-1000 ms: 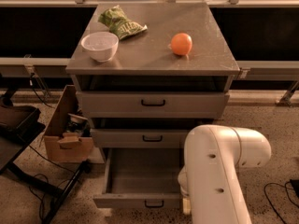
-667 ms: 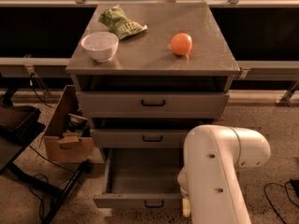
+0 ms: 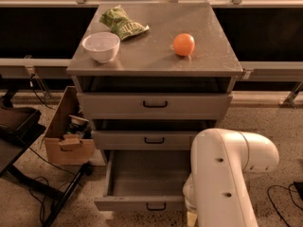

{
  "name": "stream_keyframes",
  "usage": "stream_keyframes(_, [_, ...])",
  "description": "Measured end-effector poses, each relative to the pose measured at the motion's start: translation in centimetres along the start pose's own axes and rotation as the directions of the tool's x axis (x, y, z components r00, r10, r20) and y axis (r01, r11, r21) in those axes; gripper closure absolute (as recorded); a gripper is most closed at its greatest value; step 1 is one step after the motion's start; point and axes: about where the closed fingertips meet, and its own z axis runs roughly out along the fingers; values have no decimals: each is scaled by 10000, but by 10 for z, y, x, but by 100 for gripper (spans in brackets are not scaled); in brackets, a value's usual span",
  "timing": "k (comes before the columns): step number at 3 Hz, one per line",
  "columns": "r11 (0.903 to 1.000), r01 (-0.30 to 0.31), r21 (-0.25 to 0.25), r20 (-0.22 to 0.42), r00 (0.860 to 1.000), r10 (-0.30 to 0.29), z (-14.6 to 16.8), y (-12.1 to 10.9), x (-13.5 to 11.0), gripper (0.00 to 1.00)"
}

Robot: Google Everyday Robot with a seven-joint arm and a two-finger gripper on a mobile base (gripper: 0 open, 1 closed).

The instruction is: Open bottom drawer

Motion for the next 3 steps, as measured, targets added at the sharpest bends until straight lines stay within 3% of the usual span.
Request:
stream_keyframes(1, [9980,116,-627,-468,9988,-146,-9,58,4,43])
stream_keyframes(2, [9980,115,-625,-473,9988,-145,-16,56,5,72])
stream_keyframes(3, [9980,115,-625,-473,9988,-145,-17,53,5,95])
